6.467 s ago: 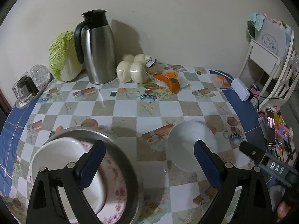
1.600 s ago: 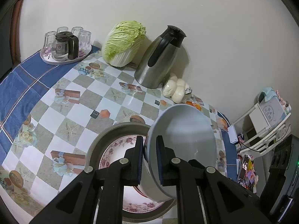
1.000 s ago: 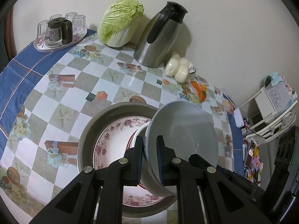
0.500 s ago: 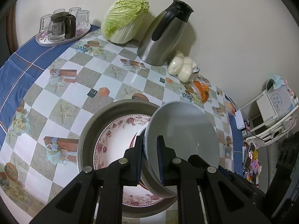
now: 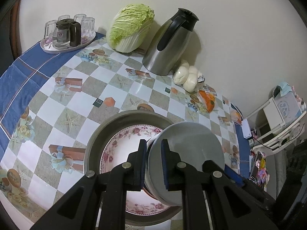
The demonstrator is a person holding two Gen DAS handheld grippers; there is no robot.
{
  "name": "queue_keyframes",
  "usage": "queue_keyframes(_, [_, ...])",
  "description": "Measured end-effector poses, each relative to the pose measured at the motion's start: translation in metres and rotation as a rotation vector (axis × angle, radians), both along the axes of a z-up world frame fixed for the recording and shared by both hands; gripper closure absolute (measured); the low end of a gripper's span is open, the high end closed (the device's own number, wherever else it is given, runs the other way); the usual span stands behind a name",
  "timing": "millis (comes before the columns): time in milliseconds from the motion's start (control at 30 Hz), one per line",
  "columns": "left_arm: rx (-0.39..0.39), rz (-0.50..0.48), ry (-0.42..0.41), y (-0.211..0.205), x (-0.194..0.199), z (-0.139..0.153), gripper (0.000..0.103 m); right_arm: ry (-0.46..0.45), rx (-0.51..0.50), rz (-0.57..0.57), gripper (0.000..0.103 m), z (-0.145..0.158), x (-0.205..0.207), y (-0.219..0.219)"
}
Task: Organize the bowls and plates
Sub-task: 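Lower the plain white bowl into the MAX bowl with both tools, then open both tools and pull them back from the stacked bowls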
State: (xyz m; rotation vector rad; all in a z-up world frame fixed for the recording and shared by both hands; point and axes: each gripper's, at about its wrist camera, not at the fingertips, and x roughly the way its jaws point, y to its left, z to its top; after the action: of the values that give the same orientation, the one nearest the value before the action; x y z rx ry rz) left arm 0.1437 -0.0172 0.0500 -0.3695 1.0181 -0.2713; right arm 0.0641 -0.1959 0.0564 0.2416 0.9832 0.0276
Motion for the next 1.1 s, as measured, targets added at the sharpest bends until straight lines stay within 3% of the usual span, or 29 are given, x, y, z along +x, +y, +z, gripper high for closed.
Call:
queue_keyframes(167, [0.0,0.016,0.005,0.003,0.0,0.0,0.081,-0.011,0.033,-0.033,0.064,0.001,-0.001,-0.012])
queue_keyframes(300, [-0.01,0.031,0.004,0.008,0.0,0.0,0.062,0.006,0.04,-0.087,0.063,-0.007,0.0,-0.029])
queue_keyframes(533, [-0.013,0.056,-0.007,0.013,-0.004,0.003,0.038,0.022,0.065,-0.112,0.062,-0.015,0.0,-0.042])
queue_keyframes(567, [-0.01,0.058,-0.008,0.014,-0.004,0.003,0.034,0.018,0.06,-0.109,0.059,-0.014,-0.001,-0.042])
queue_keyframes(633, [0.005,0.062,-0.015,0.015,-0.007,0.003,0.032,0.007,0.06,-0.099,0.041,-0.012,-0.003,-0.04])
queue_keyframes(800, [0.045,0.068,-0.043,0.018,-0.016,0.002,0.016,-0.015,0.026,-0.078,0.028,-0.007,-0.012,-0.034])
queue_keyframes(933, [0.088,0.075,-0.073,0.021,-0.025,0.001,0.014,-0.046,-0.015,-0.056,0.016,-0.004,-0.021,-0.029])
queue_keyframes(1033, [0.106,0.083,-0.098,0.025,-0.032,0.002,0.011,-0.062,-0.039,-0.052,0.001,-0.004,-0.029,-0.026])
queue_keyframes(1100, [0.121,0.087,-0.116,0.027,-0.037,0.001,0.01,-0.078,-0.053,-0.057,0.0,-0.006,-0.037,-0.026])
